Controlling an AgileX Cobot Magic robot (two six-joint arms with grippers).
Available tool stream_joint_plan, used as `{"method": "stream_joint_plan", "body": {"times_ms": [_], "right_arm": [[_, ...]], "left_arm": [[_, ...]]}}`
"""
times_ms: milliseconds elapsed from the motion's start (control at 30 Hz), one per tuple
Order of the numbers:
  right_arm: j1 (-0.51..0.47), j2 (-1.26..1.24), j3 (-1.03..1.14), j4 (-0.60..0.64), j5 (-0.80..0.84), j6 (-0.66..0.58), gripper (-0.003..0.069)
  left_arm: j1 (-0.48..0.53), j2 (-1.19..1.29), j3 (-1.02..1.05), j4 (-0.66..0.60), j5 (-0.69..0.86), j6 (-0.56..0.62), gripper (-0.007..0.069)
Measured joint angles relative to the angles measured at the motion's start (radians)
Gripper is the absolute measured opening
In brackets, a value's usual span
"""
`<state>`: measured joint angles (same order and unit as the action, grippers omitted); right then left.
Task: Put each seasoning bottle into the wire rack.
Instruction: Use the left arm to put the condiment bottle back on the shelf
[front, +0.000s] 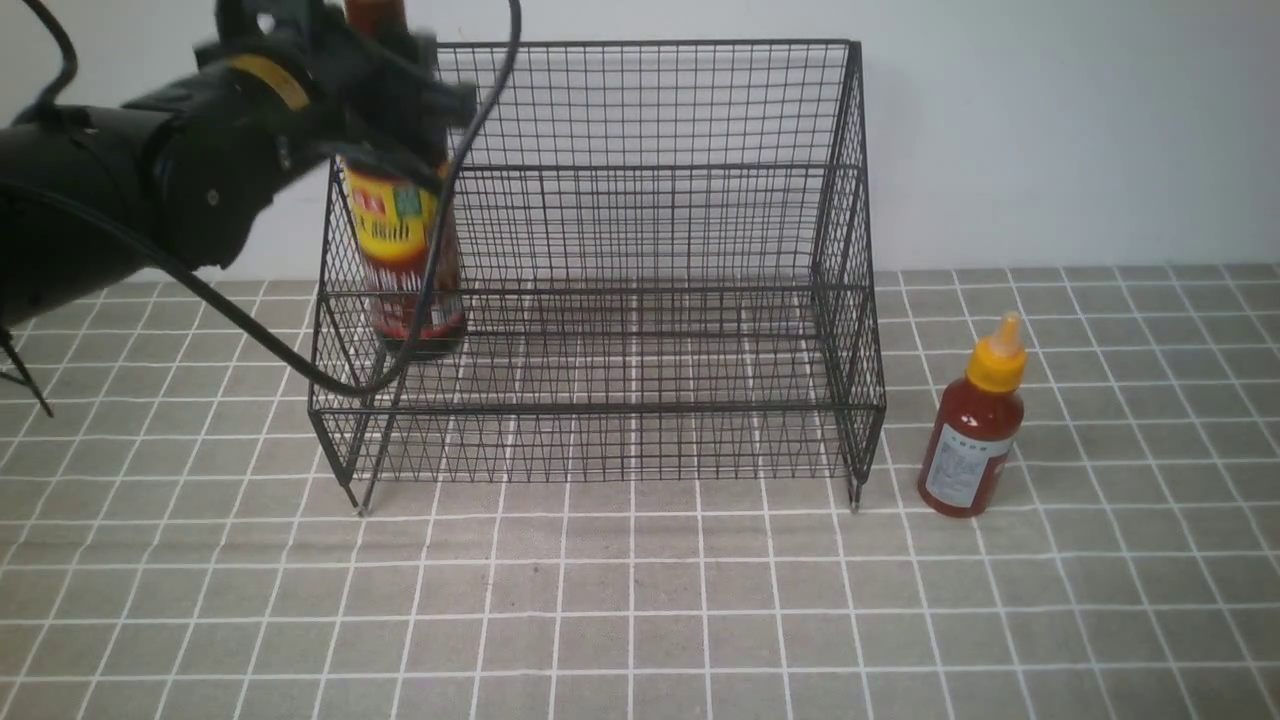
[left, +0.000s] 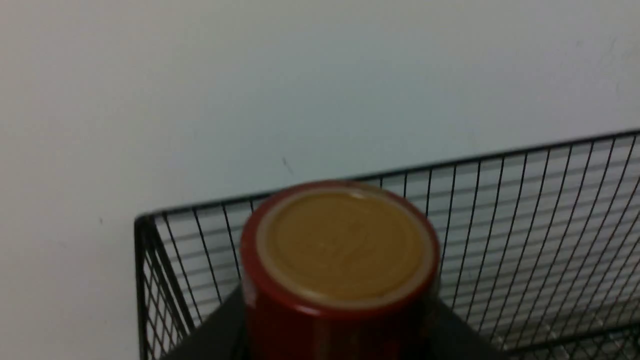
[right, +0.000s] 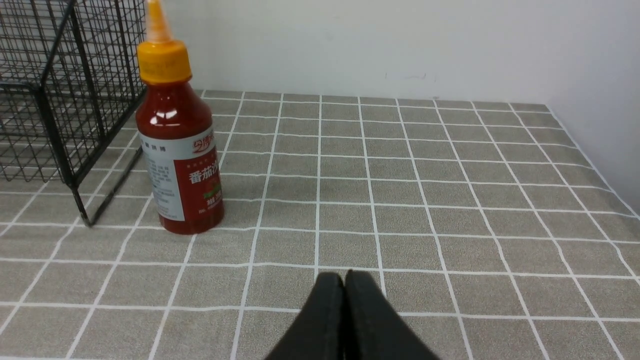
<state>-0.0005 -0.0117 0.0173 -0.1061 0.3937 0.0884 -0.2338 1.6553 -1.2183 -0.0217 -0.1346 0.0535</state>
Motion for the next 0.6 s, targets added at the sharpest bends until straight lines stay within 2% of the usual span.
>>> {"method": "stream_joint_plan", "body": {"times_ms": [267, 600], "right_arm": [[0.0, 0.0, 0.0, 0.0, 0.0, 0.0, -0.0013], [0.0, 0.0, 0.0, 0.0, 0.0, 0.0, -0.0013]], "left_arm": [[0.0, 0.014, 0.0, 0.002, 0.097, -0.019, 0.0255], [0.0, 0.017, 0.0, 0.006, 0.115, -0.035, 0.0271]]}}
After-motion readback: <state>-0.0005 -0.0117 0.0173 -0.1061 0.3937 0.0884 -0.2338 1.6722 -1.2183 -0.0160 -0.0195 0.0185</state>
